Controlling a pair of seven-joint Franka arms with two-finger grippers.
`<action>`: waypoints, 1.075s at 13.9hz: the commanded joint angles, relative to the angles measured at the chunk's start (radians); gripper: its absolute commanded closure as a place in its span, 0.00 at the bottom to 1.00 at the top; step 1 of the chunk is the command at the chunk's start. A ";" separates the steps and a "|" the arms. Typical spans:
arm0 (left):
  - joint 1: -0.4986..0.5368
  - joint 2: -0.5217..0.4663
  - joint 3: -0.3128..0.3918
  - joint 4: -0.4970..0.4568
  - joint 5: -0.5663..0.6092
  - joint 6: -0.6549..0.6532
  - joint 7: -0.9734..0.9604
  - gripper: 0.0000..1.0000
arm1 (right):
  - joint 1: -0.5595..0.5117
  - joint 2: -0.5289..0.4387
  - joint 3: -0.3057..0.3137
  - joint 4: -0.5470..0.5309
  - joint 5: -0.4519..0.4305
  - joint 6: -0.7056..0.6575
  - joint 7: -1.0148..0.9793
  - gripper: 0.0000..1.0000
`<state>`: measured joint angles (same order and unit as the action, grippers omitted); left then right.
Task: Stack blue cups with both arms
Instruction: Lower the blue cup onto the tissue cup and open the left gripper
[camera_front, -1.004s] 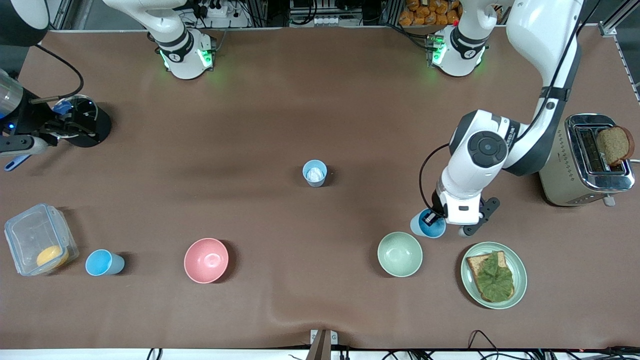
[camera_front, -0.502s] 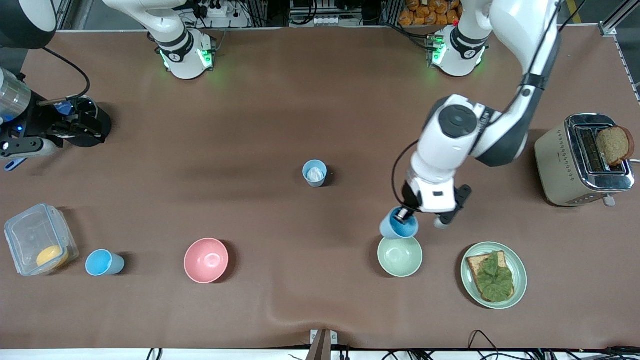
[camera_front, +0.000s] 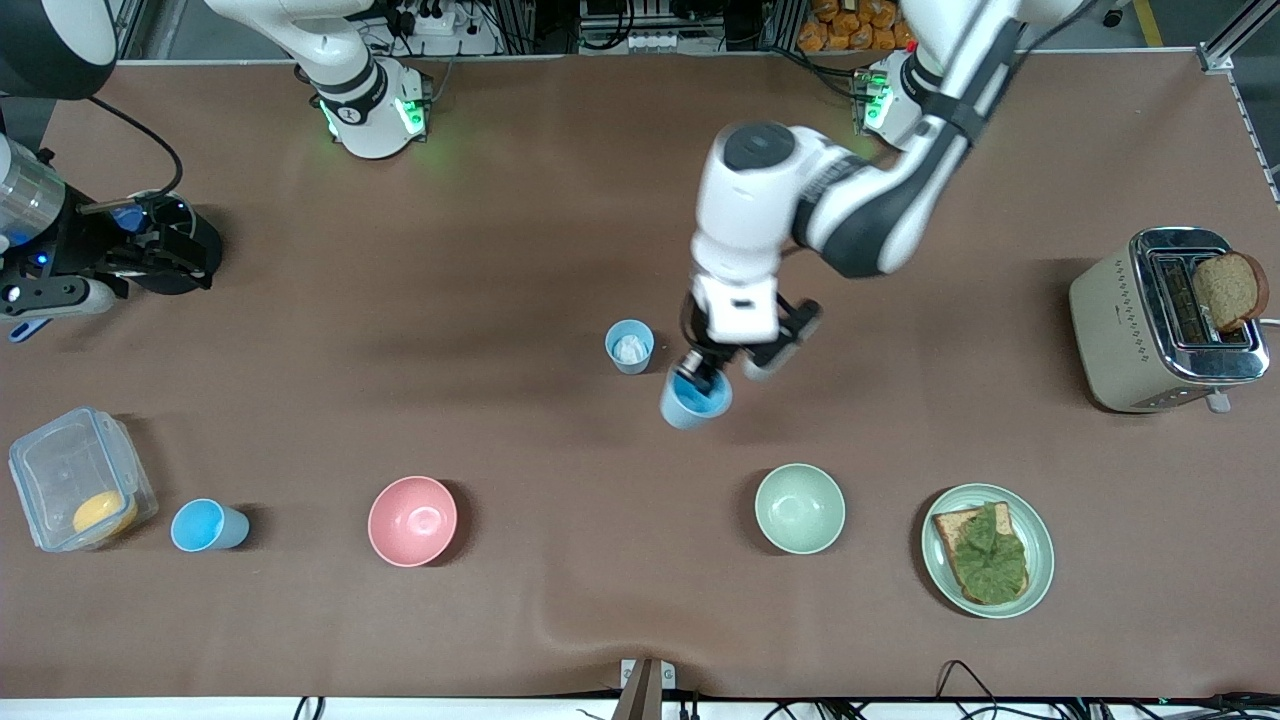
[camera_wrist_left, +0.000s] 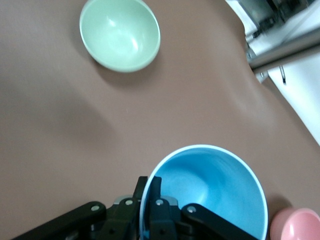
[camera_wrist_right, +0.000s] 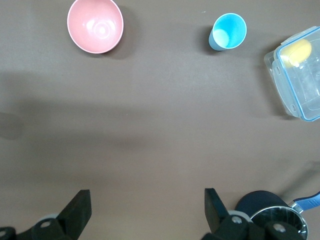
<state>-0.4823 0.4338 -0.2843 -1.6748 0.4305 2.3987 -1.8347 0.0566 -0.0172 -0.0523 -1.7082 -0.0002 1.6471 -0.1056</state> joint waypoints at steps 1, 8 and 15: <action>-0.070 0.006 0.011 -0.006 0.051 -0.004 -0.070 1.00 | 0.011 0.013 -0.004 0.024 -0.009 -0.004 0.003 0.00; -0.150 0.051 0.011 -0.013 0.056 -0.113 -0.070 1.00 | 0.009 0.013 -0.004 0.022 -0.007 -0.009 0.003 0.00; -0.194 0.109 0.010 -0.014 0.053 -0.142 -0.104 1.00 | 0.011 0.010 -0.003 0.022 -0.007 -0.016 0.003 0.00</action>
<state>-0.6616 0.5367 -0.2815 -1.6970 0.4533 2.2739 -1.8977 0.0575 -0.0165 -0.0510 -1.7082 -0.0002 1.6464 -0.1057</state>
